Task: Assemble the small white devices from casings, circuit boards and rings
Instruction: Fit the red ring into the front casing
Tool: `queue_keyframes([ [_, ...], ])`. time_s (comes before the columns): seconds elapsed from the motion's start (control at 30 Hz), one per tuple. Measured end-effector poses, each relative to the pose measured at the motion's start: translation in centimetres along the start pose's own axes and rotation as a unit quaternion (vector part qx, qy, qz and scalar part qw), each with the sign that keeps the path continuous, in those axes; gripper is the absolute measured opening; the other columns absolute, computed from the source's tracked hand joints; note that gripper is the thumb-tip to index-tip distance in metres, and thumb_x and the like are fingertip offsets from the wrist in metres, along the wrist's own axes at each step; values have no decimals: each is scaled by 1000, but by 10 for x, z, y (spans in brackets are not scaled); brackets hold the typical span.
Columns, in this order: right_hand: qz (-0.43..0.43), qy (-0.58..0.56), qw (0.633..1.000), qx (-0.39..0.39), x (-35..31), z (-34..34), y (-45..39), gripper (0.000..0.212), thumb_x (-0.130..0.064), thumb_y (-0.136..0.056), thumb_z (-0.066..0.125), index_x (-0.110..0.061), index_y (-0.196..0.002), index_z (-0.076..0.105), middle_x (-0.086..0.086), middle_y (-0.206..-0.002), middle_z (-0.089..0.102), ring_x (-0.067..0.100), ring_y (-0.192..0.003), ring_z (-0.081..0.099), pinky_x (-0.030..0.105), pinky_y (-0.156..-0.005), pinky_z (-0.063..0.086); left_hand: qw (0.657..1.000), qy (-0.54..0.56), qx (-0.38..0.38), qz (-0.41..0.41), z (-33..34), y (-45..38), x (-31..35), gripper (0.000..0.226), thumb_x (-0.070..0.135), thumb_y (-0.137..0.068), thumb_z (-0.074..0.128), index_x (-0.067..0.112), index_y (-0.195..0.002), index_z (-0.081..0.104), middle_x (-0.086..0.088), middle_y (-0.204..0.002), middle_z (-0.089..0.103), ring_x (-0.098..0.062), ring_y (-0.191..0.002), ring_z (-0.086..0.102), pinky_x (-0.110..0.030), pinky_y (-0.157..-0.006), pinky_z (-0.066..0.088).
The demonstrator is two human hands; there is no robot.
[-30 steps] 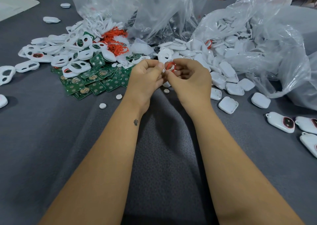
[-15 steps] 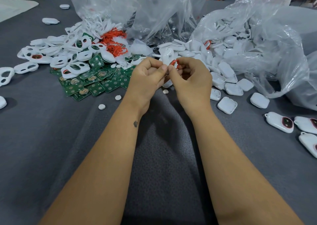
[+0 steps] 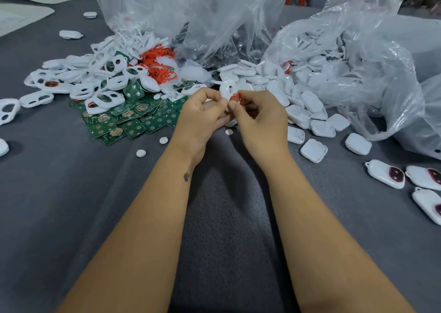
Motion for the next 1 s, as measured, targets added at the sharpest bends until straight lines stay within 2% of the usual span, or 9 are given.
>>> queue_keyframes([
  [0.17, 16, 9, 1000, -6, 3, 1, 0, 14, -18, -86, 70, -12, -99, 73, 4, -96, 66, 6, -81, 59, 10, -75, 44, 1000, -17, 6, -7, 0, 0, -2, 15, 2, -97, 53, 11, -85, 54, -18, -82, 65, -29, -91, 66, -31, -84, 58],
  [0.3, 52, -42, 998, -12, 6, 1, 1, 14, -19, -83, 73, -15, -97, 72, 1, -92, 68, 7, -78, 63, 15, -74, 50, 1000, -4, 7, -10, -1, -1, -1, 13, 2, -97, 53, 9, -86, 54, -18, -85, 69, -27, -88, 72, -29, -78, 57],
  [0.4, 95, -112, 989, -18, 10, -1, 1, 13, -15, -80, 77, -18, -91, 71, -2, -84, 70, 7, -73, 62, 23, -74, 55, 1000, -13, 5, -18, -1, -1, -2, 15, 1, -96, 53, 10, -84, 53, -21, -86, 65, -30, -90, 68, -34, -85, 58],
  [0.5, 124, -152, 980, -24, 13, -1, 1, 15, -11, -77, 79, -20, -85, 70, -5, -74, 68, 2, -65, 59, 18, -66, 52, 999, -31, 7, -25, -1, -1, -2, 19, 1, -95, 53, 12, -80, 52, -21, -89, 55, -30, -91, 58, -31, -85, 58],
  [0.6, 138, -140, 980, -29, 16, 0, 1, 13, -12, -76, 81, -14, -86, 72, -2, -71, 67, 2, -63, 57, 14, -64, 48, 999, -42, 9, -27, -1, -1, -1, 20, 2, -93, 57, 13, -78, 51, -18, -82, 61, -25, -86, 63, -22, -74, 55],
  [0.67, 132, -116, 984, -22, 16, 0, 0, 11, -12, -76, 80, -15, -84, 72, -4, -71, 67, 0, -62, 57, 11, -63, 47, 999, -42, 5, -22, 0, 0, 0, 20, -1, -91, 59, 12, -80, 51, -23, -85, 63, -28, -86, 64, -19, -71, 54],
  [0.8, 96, -68, 993, -6, 14, 1, 0, 19, -14, -80, 76, -10, -99, 73, 0, -87, 70, -7, -66, 58, 6, -63, 43, 999, -19, 4, -28, 1, 2, 0, 16, -1, -90, 61, 11, -84, 53, -40, -107, 62, -37, -99, 63, -19, -73, 55],
  [0.93, 14, 8, 1000, 21, 3, -3, 1, 10, -18, -82, 73, -12, -89, 73, 3, -88, 66, 6, -76, 59, 18, -72, 47, 999, 16, 6, -33, 0, 2, 0, 14, -1, -90, 61, 13, -86, 58, -20, -101, 72, -29, -99, 68, -22, -78, 55],
  [1.0, -35, 35, 998, 37, -6, -4, 3, 8, -16, -80, 72, -11, -87, 72, 1, -83, 62, 5, -73, 54, 9, -70, 41, 999, 45, 5, -30, 1, 2, 1, 16, 0, -91, 61, 15, -85, 60, -12, -95, 74, -22, -93, 70, -23, -78, 55],
])
Point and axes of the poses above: each hand's wrist, its own y-axis away from the middle knuckle, its own z-axis out of the palm, x = y × z, the point moved 7 cm from there along -y, towards the middle knuckle
